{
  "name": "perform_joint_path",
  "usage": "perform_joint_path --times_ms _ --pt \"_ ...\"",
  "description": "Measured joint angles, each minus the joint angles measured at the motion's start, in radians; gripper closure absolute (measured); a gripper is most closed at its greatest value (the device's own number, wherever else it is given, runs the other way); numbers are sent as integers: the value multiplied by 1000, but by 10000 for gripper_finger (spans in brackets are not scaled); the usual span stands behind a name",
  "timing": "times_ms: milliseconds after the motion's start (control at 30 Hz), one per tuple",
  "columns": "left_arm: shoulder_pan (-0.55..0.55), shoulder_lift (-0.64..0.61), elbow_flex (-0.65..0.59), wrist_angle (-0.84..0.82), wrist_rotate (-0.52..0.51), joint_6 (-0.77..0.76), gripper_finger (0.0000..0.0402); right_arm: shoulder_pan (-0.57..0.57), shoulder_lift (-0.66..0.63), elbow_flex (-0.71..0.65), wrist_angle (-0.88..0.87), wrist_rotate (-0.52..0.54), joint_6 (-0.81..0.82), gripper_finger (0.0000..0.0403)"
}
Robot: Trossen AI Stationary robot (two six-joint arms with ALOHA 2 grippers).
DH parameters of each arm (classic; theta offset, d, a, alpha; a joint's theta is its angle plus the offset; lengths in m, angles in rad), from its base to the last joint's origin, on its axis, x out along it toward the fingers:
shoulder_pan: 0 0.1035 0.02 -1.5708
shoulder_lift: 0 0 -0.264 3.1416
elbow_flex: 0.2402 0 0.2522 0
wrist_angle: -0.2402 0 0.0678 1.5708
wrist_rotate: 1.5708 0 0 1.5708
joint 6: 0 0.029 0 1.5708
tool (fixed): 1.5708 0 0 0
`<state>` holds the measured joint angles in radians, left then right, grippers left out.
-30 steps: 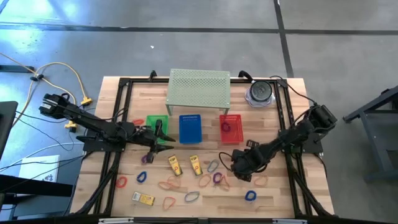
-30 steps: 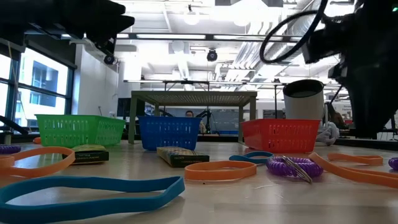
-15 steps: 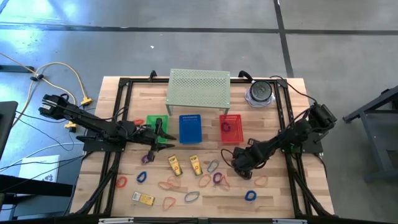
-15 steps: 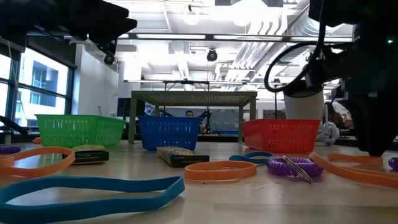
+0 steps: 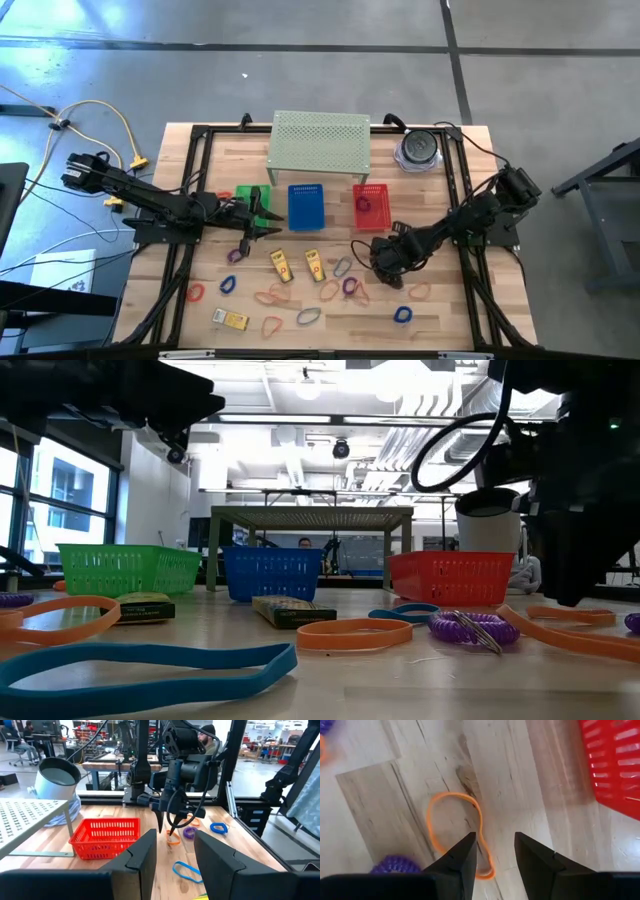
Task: Pick & Place Office Desk Supplies
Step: Put the orange rubber band into the blue bin
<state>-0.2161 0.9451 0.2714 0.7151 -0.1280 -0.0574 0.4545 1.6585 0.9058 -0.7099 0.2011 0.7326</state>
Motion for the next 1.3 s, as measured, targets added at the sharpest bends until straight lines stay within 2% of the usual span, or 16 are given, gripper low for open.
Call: perform_joint_path --times_ms 233,600,800,1300 --pt "0 0 0 0 0 -3 274 1 0 0 42 -27 0 281" --pt "0 0 0 0 0 -19 274 1 0 0 91 10 -55 281" --pt "0 0 0 0 0 -19 274 1 0 0 95 6 -167 281" --pt "0 0 0 0 0 -21 274 1 0 0 140 1 -334 281"
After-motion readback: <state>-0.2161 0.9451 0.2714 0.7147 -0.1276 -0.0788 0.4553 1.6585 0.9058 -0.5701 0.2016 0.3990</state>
